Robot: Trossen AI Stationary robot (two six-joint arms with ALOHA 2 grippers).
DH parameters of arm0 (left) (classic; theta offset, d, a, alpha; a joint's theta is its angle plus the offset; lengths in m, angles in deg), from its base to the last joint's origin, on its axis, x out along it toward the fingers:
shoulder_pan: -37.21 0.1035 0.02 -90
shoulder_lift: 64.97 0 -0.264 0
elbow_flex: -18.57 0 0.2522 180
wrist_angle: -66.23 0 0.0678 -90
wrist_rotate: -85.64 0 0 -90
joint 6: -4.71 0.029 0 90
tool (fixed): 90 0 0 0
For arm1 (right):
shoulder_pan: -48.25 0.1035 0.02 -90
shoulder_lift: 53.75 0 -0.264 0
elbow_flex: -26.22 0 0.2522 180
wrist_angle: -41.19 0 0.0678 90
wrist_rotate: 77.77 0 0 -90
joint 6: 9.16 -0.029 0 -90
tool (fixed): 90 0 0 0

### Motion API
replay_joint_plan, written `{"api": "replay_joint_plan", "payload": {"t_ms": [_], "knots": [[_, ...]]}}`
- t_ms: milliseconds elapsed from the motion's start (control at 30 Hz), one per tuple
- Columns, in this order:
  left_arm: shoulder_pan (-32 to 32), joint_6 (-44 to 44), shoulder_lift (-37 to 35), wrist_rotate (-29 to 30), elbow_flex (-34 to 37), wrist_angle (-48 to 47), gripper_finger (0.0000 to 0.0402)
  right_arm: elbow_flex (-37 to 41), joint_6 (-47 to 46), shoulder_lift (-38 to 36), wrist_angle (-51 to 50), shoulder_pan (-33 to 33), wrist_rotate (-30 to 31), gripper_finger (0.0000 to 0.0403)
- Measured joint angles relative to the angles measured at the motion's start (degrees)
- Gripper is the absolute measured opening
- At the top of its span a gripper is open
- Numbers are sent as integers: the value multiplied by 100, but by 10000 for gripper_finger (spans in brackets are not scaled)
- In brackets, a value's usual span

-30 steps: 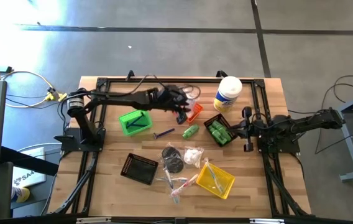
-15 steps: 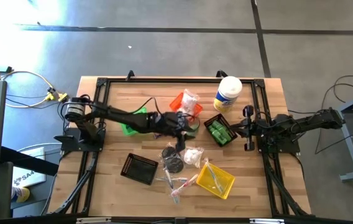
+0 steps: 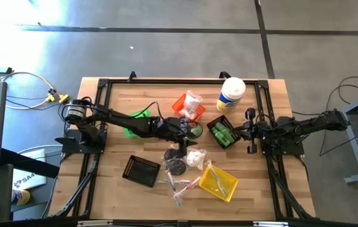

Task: Pick & Place Travel size toiletries
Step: Put the blue razor into the green bin

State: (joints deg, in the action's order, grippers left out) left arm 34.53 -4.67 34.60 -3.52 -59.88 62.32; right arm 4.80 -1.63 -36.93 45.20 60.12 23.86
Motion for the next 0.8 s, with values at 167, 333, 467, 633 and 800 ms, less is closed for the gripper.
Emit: {"api": "replay_joint_plan", "payload": {"t_ms": [167, 333, 467, 633, 800], "knots": [[2, -11, 0, -173, 0, -35, 143, 2, -2, 0, 34, 0, -1, 9], [2, -13, 0, -185, 0, -41, 143, 2, -4, 0, 34, 1, 1, 9], [2, 2, 0, -182, 0, -143, 143, 0, 13, 0, 44, 0, 44, 9], [43, 9, 0, -146, -2, -155, 143, 0, 22, 0, 99, -1, 47, 9], [-102, 356, -2, -161, 34, -263, 143, 2, 24, 0, 95, 0, 46, 9]]}}
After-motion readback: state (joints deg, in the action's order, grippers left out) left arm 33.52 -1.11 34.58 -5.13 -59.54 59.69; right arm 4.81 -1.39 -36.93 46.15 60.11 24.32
